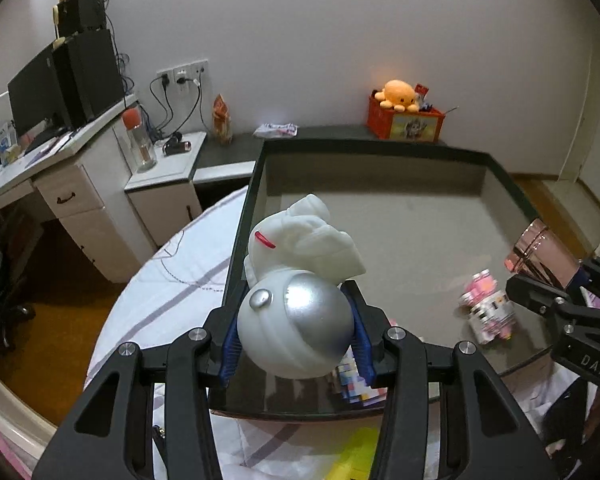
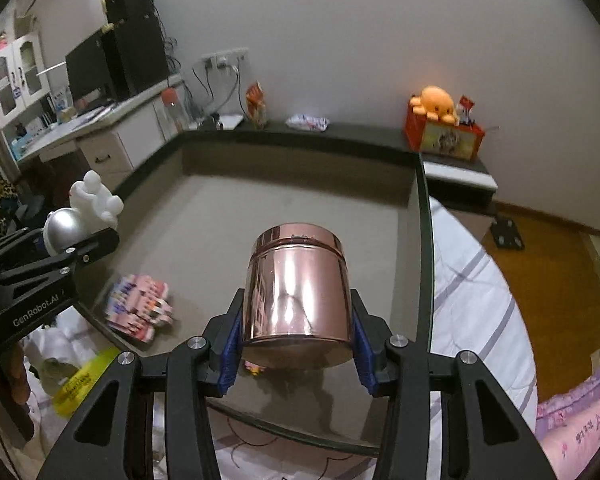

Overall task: Organize rigid objects
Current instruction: 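Lower both held items into the pink box and open both tools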

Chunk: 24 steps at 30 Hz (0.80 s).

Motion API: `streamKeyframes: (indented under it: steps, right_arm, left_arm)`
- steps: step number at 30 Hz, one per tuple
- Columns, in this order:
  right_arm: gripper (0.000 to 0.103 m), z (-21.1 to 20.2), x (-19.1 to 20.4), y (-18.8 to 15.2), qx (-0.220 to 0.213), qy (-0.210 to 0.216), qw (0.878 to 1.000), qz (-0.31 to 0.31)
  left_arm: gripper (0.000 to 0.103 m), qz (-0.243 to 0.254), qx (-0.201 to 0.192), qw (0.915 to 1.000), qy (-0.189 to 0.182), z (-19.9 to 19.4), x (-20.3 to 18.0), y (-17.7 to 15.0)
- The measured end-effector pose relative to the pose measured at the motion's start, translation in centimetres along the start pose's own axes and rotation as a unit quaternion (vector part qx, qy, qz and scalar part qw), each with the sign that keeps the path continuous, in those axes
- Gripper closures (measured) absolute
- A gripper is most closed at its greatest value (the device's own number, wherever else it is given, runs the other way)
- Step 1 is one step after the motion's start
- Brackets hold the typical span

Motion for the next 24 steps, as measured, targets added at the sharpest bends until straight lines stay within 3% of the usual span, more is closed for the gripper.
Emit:
streamKeyframes:
  steps: [6, 11, 15, 20, 24]
  right_arm:
    - [0.055, 0.9, -0.7, -0.4, 0.027, -0.006, 1.0, 0.008]
    - [0.054, 0.5, -0.8, -0.3, 0.026, -0.009, 1.0, 0.011]
    - [0.029, -2.1, -0.6, 0.1, -0.013, 0.0, 1.0, 0.023]
    - [0.024, -7.3, 0.9, 0.1, -0.073, 0.011, 0.997, 0.013]
    - [0.022, -12.9, 2.7, -0.4, -0.142, 0.028, 0.989, 0.002]
  left_arm:
    - [0.054, 0.007, 0.007, 0.9999, 0.003, 0.2, 0.0, -0.4]
    - [0.033, -0.004, -0.01, 0.9999, -0.005, -1.2, 0.4, -0.2]
    - [0.021, -0.012, -0.042, 0.999, 0.012, -4.5, 1.0, 0.1]
    - [0.011, -0.026, -0.091, 0.9951, 0.031, -9.7, 2.3, -0.1]
    - [0.005, -0.037, -0.149, 0.9867, 0.053, -15.5, 2.9, -0.7]
Point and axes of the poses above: each gripper's, at about its wrist camera, not at the fingertips, and z roughly the way its jaws point, x to its left, y to its top, the point moved 8 cm from there along z, roughly the way its jaws point, and after that the axes turned 9 degrees about z, right-handed, at the moved point
